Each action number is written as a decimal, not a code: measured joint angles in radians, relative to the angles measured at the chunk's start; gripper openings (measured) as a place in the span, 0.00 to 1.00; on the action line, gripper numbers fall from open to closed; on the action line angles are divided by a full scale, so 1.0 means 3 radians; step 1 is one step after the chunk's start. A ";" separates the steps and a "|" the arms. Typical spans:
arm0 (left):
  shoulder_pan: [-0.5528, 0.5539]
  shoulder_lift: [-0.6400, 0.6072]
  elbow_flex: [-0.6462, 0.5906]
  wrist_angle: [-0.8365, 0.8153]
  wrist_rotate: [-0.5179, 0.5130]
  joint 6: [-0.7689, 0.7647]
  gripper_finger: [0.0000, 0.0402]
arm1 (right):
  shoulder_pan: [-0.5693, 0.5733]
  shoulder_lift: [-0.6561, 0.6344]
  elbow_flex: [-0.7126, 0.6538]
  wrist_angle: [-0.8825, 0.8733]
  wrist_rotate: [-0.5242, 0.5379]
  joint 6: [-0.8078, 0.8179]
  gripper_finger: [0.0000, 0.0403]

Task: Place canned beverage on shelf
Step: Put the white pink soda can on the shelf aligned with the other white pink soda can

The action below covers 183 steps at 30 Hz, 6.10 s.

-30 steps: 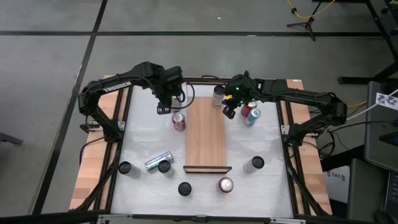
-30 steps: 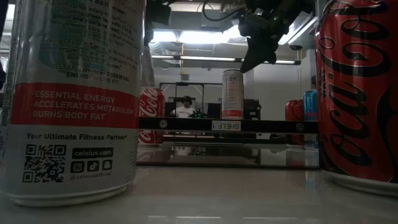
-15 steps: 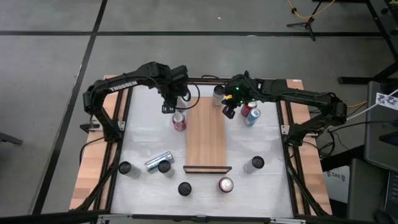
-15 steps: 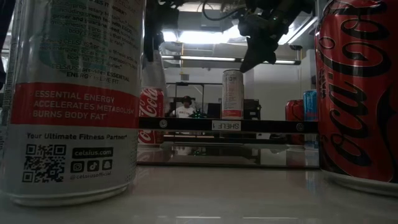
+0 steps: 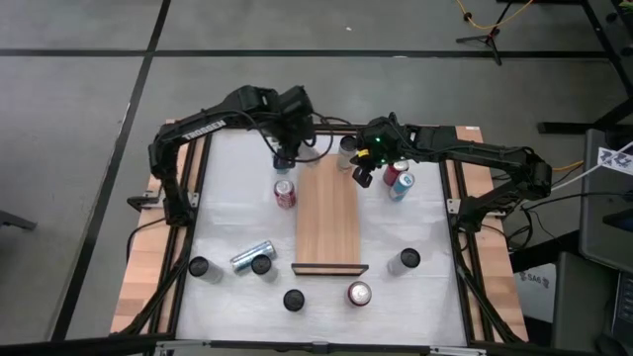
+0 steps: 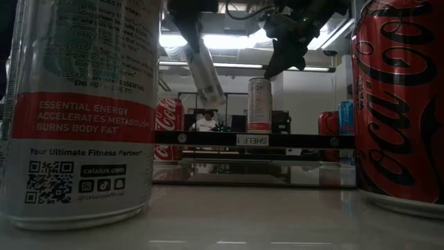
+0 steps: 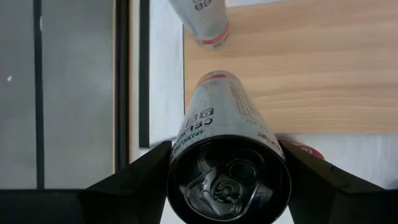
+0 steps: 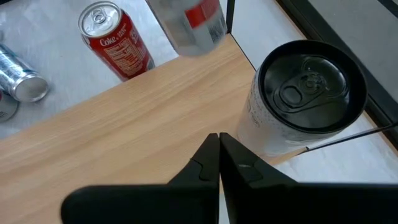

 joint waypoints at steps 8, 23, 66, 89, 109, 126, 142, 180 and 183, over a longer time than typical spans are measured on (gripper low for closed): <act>0.0024 0.0251 0.0084 -0.0008 -0.0004 0.0114 0.60 | 0.0000 0.0000 0.0000 -0.0001 0.0000 0.0001 0.00; 0.0094 0.0516 0.0084 -0.0044 -0.0008 0.0180 0.60 | -0.0001 0.0000 0.0000 -0.0005 0.0000 0.0001 0.00; 0.0123 0.0651 0.0083 -0.0018 0.0051 0.0224 0.64 | -0.0001 0.0000 0.0000 -0.0013 0.0000 0.0001 0.00; 0.0123 0.0655 0.0079 0.0066 0.0042 0.0196 0.65 | -0.0001 0.0000 0.0000 -0.0011 0.0000 0.0000 0.00; 0.0123 0.0655 0.0079 0.0091 0.0046 0.0198 0.65 | -0.0001 0.0000 0.0001 -0.0011 0.0000 0.0000 0.00; 0.0123 0.0655 0.0079 0.0093 0.0046 0.0199 0.65 | 0.0000 0.0000 0.0000 -0.0011 0.0000 0.0000 0.00; 0.0123 0.0655 0.0078 0.0124 0.0047 0.0201 0.65 | -0.0001 -0.0001 0.0000 -0.0011 0.0000 0.0000 0.00; 0.0122 0.0655 0.0078 0.0120 -0.0126 0.0048 0.84 | -0.0001 -0.0001 0.0000 -0.0013 0.0000 0.0000 0.00; 0.0109 0.0655 0.0078 0.0113 -0.0128 0.0047 0.84 | 0.0000 0.0000 0.0000 -0.0013 0.0000 0.0001 0.00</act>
